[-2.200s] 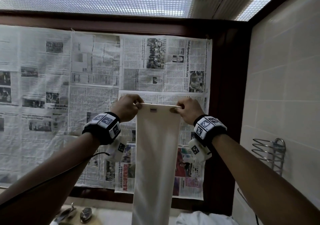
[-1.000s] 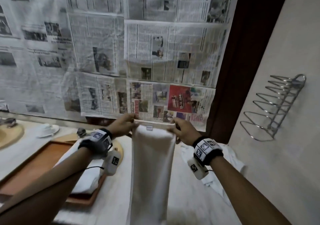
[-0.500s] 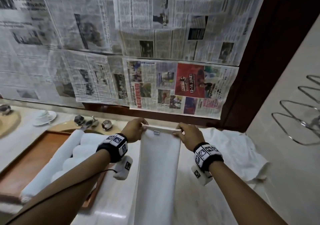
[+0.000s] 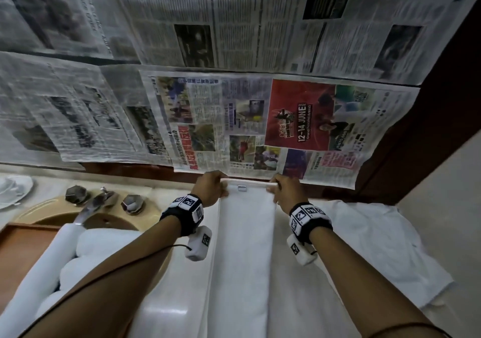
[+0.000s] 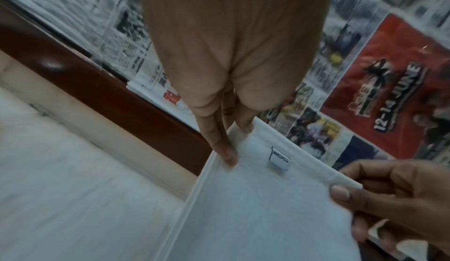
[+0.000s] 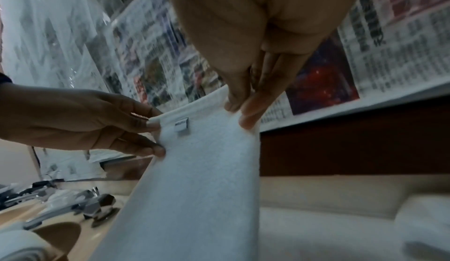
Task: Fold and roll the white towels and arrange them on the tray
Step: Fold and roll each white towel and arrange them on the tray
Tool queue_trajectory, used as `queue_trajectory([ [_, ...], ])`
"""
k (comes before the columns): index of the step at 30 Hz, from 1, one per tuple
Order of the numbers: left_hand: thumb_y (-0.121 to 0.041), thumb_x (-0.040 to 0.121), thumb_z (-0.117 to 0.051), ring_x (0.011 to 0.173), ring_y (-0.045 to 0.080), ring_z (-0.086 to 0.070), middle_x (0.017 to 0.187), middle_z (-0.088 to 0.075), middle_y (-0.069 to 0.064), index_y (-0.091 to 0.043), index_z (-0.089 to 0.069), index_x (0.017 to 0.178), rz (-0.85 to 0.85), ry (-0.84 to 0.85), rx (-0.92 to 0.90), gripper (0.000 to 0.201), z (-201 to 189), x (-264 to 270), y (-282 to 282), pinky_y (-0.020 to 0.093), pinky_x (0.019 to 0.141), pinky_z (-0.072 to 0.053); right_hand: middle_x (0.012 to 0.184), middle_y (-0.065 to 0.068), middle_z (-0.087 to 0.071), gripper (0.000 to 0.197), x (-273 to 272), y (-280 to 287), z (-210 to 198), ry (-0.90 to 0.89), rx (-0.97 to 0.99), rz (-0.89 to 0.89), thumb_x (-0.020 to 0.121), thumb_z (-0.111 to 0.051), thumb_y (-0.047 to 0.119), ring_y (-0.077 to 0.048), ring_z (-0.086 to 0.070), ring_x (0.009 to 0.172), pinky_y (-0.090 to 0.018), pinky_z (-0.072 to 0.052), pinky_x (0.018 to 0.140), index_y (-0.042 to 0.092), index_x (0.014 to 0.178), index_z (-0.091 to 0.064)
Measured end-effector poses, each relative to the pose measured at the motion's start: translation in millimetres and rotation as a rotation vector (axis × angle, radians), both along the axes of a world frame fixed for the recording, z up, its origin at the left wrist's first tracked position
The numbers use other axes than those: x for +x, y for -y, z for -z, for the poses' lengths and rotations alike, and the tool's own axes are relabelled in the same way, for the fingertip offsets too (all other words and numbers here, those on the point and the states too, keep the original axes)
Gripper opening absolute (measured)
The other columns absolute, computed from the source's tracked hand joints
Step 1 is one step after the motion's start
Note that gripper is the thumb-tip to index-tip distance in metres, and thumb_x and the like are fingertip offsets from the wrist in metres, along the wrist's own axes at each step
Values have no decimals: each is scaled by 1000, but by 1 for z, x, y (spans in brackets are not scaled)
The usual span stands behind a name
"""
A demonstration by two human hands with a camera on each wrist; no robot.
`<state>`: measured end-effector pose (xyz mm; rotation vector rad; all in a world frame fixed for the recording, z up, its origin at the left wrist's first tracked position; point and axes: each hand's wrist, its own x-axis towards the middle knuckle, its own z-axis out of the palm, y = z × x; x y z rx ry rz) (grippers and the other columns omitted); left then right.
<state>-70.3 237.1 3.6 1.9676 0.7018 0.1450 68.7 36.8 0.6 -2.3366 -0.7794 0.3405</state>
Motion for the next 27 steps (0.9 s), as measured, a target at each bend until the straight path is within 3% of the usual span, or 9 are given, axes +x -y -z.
queue_trajectory([
  [5, 4, 88, -58, 67, 20, -70, 79, -71, 8, -12, -70, 88, 68, -25, 116, 20, 38, 5, -4, 34, 70, -59, 78, -7, -68, 4, 1, -3, 41, -29, -60, 9, 84, -70, 8, -23, -63, 71, -33, -53, 66, 11, 88, -70],
  [9, 0, 87, -59, 78, 18, -66, 95, -70, 1, -20, -74, 95, 154, -42, 256, 26, 67, -13, 1, 30, 76, -52, 89, -1, -64, 4, -19, 16, 66, 62, -126, -88, 85, -70, 14, -21, -59, 80, -30, -45, 69, 14, 89, -68],
  [13, -9, 92, -61, 81, 10, -61, 99, -68, -9, -29, -74, 100, 241, -27, 367, 24, 89, -45, 12, 29, 77, -51, 89, 5, -59, 4, -48, 42, 78, 185, -183, -165, 88, -66, 20, -20, -57, 72, -31, -45, 60, 20, 88, -61],
  [16, -13, 93, -60, 93, 12, -62, 106, -67, -12, -31, -71, 104, 309, -135, 425, 24, 104, -68, 26, 33, 83, -51, 86, 6, -56, 10, -70, 56, 97, 223, -248, -208, 84, -65, 16, -17, -56, 71, -28, -37, 53, 23, 84, -58],
  [18, -15, 93, -60, 104, 18, -58, 113, -66, -8, -28, -70, 111, 404, -223, 519, 24, 114, -81, 35, 35, 87, -47, 89, 8, -55, 15, -81, 63, 114, 206, -308, -263, 80, -69, 14, -17, -58, 81, -28, -35, 55, 23, 85, -58],
  [20, -14, 89, -66, 109, 23, -55, 117, -65, -4, -24, -70, 114, 462, -252, 591, 28, 126, -92, 44, 36, 89, -45, 104, 7, -55, 24, -91, 66, 126, 150, -398, -330, 79, -73, 24, -18, -55, 100, -29, -38, 67, 21, 100, -60],
  [23, -22, 72, -83, 106, 26, -58, 116, -65, -1, -24, -69, 114, 500, -155, 662, 44, 144, -108, 57, 36, 83, -50, 133, 5, -44, 61, -108, 72, 136, 82, -424, -382, 76, -76, 42, -16, -42, 123, -30, -36, 93, 22, 129, -52],
  [25, -44, 75, -77, 122, 26, -52, 135, -56, 2, -23, -60, 130, 530, -169, 640, 61, 154, -116, 63, 39, 96, -45, 153, 1, -29, 84, -119, 76, 142, 63, -440, -444, 76, -76, 47, -18, -28, 139, -31, -29, 108, 21, 145, -38],
  [27, -59, 79, -65, 142, 25, -34, 155, -36, 4, -22, -41, 148, 609, -246, 625, 82, 166, -122, 68, 40, 112, -30, 162, 0, -10, 97, -124, 81, 150, 32, -487, -491, 77, -74, 48, -19, -12, 147, -32, -18, 116, 19, 154, -22],
])
